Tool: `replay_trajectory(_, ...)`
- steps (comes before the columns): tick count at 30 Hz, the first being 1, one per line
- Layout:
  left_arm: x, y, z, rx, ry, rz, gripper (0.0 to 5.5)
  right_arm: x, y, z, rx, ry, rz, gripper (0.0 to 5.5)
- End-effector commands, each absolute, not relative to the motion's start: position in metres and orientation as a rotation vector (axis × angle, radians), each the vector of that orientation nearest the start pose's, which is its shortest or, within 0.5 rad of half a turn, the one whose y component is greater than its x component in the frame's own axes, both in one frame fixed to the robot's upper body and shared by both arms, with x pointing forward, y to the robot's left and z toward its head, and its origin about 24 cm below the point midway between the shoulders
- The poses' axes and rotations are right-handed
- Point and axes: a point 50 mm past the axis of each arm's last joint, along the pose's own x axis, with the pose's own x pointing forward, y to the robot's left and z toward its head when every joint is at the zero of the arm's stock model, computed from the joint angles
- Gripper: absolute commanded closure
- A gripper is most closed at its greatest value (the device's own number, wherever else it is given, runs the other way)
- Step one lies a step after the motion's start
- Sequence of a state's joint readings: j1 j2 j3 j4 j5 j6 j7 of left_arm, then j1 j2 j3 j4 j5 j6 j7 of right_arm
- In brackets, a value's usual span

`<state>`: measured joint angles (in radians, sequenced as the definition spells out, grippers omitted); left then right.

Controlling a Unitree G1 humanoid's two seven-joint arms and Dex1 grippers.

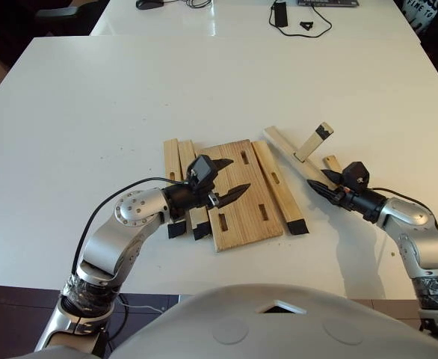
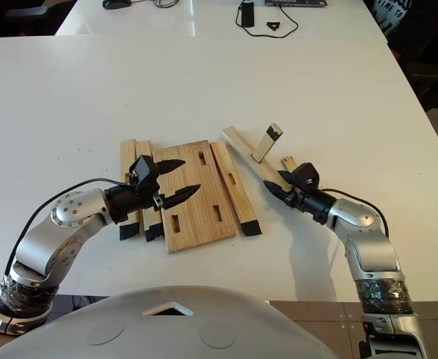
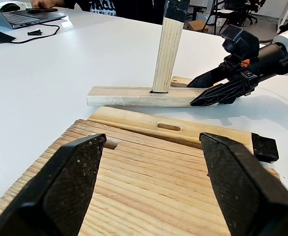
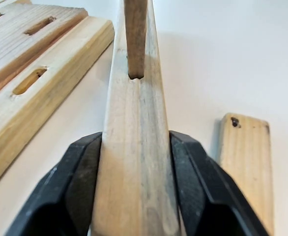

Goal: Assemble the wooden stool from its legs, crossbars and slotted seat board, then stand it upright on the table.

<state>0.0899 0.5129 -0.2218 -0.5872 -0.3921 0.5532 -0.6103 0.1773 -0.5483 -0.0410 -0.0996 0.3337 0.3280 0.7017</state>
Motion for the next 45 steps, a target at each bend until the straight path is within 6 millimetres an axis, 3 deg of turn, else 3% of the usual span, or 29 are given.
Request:
replay_trajectory(1, 0.196, 0.125, 0.092, 0.095, 0.244, -0.986, 1.96, 0.212, -0.226, 0.046, 0.02, 0.338, 0.606, 3.46)
replay_trajectory(5, 0.204, 0.127, 0.102, 0.0, 0.214, -0.959, 1.96, 0.218, -0.215, 0.082, 0.131, 0.167, 0.704, 3.46)
replay_trajectory(8, 0.215, 0.126, 0.125, -0.249, 0.136, -0.947, 1.64, 0.217, -0.204, 0.113, 0.244, 0.06, 0.856, 3.46)
replay_trajectory(11, 0.215, 0.123, 0.148, -0.503, 0.057, -1.047, 1.17, 0.213, -0.191, 0.137, 0.337, 0.008, 1.057, 3.46)
replay_trajectory(15, 0.208, 0.121, 0.173, -0.638, -0.003, -1.193, 0.97, 0.209, -0.182, 0.151, 0.361, 0.009, 1.233, 3.46)
replay_trajectory(20, 0.205, 0.118, 0.182, -0.652, 0.017, -1.275, 0.97, 0.208, -0.179, 0.162, 0.427, 0.005, 1.373, 3.46)
replay_trajectory(24, 0.202, 0.115, 0.184, -0.628, 0.025, -1.303, 0.97, 0.206, -0.175, 0.163, 0.45, 0.035, 1.46, 3.46)
replay_trajectory(31, 0.201, 0.111, 0.181, -0.568, 0.062, -1.354, 0.97, 0.202, -0.173, 0.148, 0.384, 0.137, 1.501, 3.46)
replay_trajectory(45, 0.187, 0.112, 0.177, -0.498, 0.084, -1.459, 3.12, 0.205, -0.182, 0.137, 0.269, 0.2, 1.505, 3.46)
